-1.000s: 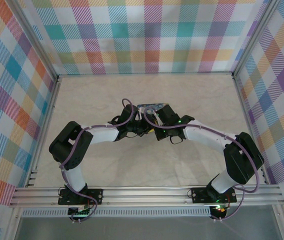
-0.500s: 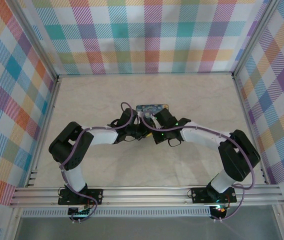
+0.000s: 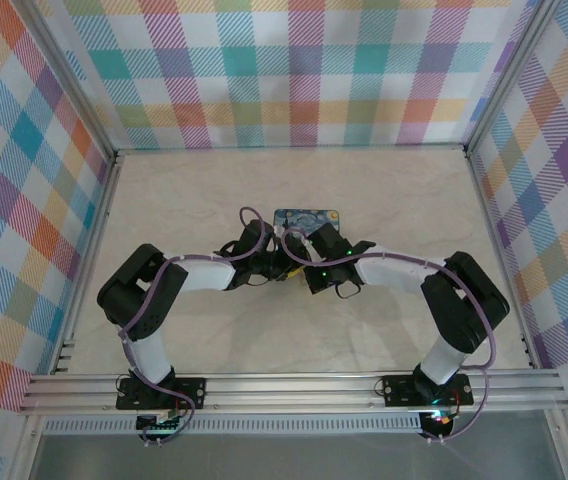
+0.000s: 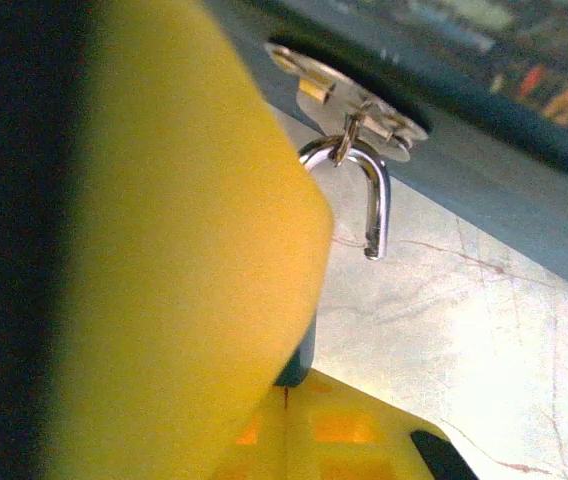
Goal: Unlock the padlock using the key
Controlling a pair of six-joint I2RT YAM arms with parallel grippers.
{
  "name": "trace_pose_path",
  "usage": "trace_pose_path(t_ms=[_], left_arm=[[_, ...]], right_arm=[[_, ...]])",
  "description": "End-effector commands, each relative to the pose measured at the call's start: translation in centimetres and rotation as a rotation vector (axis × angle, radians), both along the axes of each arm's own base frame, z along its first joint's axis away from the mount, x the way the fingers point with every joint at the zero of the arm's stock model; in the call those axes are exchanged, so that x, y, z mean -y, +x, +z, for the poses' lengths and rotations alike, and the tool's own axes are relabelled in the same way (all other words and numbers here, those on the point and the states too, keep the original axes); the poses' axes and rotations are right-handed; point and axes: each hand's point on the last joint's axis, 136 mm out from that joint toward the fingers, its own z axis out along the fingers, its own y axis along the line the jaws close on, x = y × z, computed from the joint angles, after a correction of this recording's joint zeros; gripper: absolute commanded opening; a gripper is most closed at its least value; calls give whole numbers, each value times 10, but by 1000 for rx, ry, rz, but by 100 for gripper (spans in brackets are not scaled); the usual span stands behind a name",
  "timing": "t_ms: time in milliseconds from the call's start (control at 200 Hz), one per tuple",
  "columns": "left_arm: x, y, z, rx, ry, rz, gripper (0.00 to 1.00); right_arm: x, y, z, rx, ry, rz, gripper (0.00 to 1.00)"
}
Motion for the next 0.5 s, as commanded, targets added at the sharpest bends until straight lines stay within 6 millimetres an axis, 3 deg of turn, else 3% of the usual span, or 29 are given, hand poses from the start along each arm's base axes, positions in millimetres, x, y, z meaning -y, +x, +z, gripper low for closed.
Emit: trace_pose_path(t_ms=[0,370,495], left_arm=[[-10,-4,6,21,26,17,40],[-41,-12,17,71,117,74,45],[-58,-12,22,104,172,111,53]], right_arm=[[-4,-1,-3,-2,16,17,0],[-3,-1,4,38,16,62,0],[-3,-1,10,59,20,81,0]])
